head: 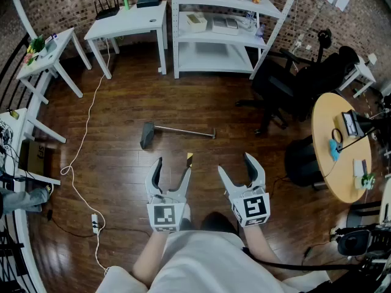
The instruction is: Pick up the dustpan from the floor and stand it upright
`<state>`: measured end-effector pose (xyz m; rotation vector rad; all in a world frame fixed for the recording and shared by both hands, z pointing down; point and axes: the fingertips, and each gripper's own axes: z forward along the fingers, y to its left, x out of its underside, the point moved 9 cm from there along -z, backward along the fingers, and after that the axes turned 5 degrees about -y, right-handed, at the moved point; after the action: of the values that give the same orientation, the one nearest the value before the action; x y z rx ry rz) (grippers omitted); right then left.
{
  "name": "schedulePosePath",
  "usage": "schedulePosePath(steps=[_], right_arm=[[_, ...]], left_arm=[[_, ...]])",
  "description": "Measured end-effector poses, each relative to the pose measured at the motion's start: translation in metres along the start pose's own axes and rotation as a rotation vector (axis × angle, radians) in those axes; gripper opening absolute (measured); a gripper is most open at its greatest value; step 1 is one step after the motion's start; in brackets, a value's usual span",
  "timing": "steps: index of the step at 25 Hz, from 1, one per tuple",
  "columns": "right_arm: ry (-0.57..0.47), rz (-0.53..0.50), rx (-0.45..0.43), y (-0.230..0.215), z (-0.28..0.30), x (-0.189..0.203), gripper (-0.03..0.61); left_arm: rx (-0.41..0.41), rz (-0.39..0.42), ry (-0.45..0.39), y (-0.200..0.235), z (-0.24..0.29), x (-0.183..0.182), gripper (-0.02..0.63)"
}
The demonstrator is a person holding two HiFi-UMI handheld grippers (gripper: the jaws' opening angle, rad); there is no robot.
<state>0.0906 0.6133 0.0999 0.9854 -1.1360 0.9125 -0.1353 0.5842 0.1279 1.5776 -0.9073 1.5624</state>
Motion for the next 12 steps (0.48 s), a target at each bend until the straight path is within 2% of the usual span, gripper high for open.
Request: schedulePosePath(steps=[5, 12], right_arm=[[0.096, 0.021, -0.047, -0.018, 0.073, 0.028, 0.310], [0.244, 0.025, -0.144, -0.082, 0.189, 0.096, 0.310]], left_arm=[[-0.009, 0.006, 0.099, 0.040, 0.061, 0.036, 0.345], [0.005, -0.028, 0.221, 0.067, 0.187, 0.094, 0.351]])
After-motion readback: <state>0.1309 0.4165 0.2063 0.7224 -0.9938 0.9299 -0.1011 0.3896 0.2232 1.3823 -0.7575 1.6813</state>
